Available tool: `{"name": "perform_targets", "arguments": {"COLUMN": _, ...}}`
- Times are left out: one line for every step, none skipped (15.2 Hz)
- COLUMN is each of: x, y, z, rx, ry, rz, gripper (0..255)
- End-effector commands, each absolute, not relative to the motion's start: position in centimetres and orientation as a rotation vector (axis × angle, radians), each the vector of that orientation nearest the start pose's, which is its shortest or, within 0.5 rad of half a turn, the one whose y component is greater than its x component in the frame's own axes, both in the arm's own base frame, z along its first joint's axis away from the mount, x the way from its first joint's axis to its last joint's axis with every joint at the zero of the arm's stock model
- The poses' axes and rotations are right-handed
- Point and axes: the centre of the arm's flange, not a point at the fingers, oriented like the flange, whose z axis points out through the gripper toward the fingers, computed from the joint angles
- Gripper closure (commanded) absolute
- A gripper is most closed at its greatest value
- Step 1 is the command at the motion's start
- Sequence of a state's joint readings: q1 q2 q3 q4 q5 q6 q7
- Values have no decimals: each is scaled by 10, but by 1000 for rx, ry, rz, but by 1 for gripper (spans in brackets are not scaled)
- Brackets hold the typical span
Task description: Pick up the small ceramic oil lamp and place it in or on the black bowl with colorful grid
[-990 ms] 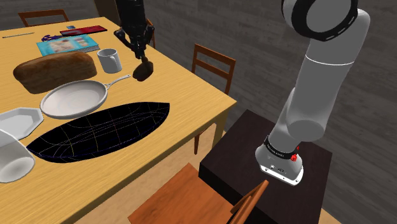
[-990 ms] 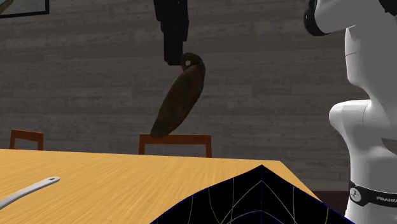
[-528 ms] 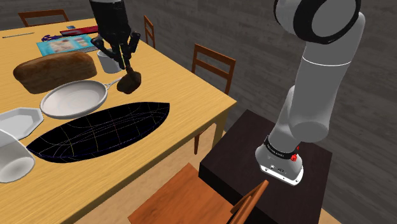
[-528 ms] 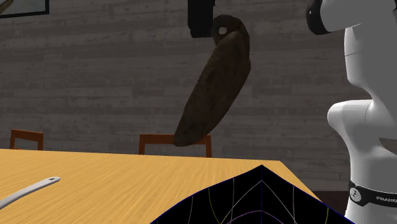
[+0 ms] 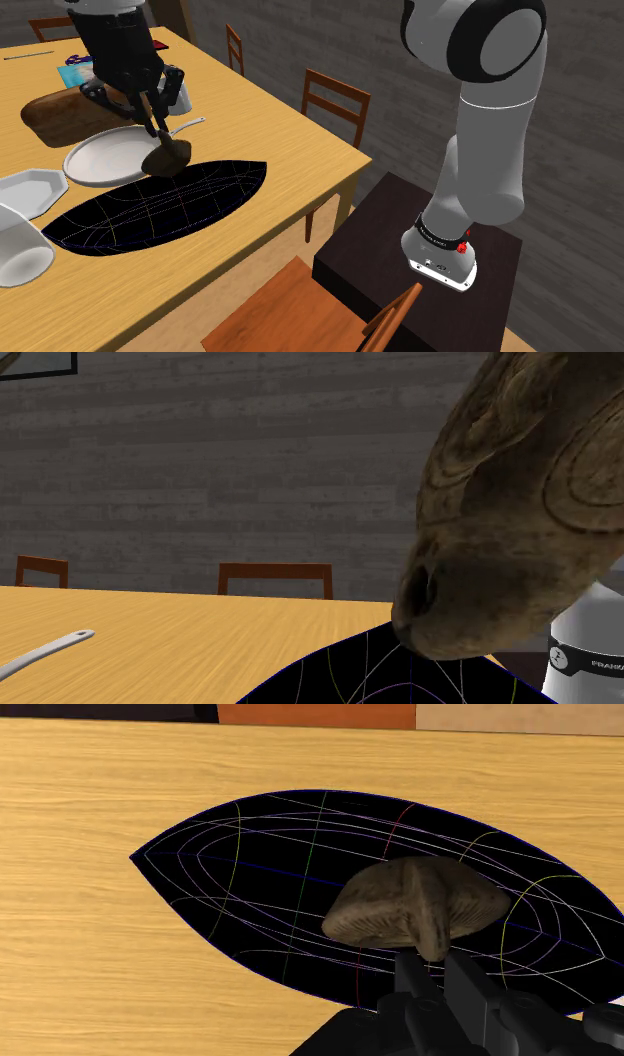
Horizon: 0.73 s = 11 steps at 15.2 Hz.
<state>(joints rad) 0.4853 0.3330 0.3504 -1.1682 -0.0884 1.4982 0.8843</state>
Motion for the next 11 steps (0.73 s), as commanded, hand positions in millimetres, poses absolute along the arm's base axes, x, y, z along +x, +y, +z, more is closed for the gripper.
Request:
{"name": "perform_targets", "arguments": {"x": 463, "y": 453, "z": 612, "rx": -3112, "ry": 119, "rz": 12, "gripper": 255}}
{"name": "perform_targets", "arguments": {"x": 463, "y": 453, "z": 607, "rx": -3112, "ry": 119, "rz": 12, "gripper": 255}}
{"name": "perform_targets", "arguments": {"x": 463, "y": 453, "z": 602, "rx": -3112, "ry": 119, "rz": 12, "gripper": 255}}
{"name": "perform_targets", "arguments": {"x": 463, "y": 453, "z": 597, "rx": -3112, "ry": 119, "rz": 12, "gripper": 255}}
{"name": "perform_targets", "arguments": {"x": 463, "y": 453, "z": 591, "rx": -3112, "ry": 119, "rz": 12, "gripper": 255}}
{"name": "perform_targets", "arguments": {"x": 463, "y": 453, "z": 586, "rx": -3112, "ry": 119, "rz": 12, "gripper": 255}}
{"name": "perform_targets", "arguments": {"x": 463, "y": 453, "z": 581, "rx": -3112, "ry": 119, "rz": 12, "gripper": 255}}
{"name": "perform_targets", "arguments": {"x": 463, "y": 453, "z": 576, "rx": -3112, "ry": 119, "rz": 12, "gripper": 255}}
{"name": "perform_targets", "arguments": {"x": 463, "y": 453, "z": 570, "rx": -3112, "ry": 119, "rz": 12, "gripper": 255}}
{"name": "perform_targets", "arguments": {"x": 463, "y": 453, "z": 565, "rx": -3112, "ry": 119, "rz": 12, "gripper": 255}}
{"name": "perform_targets", "arguments": {"x": 463, "y": 453, "z": 560, "rx": -3112, "ry": 119, "rz": 12, "gripper": 255}}
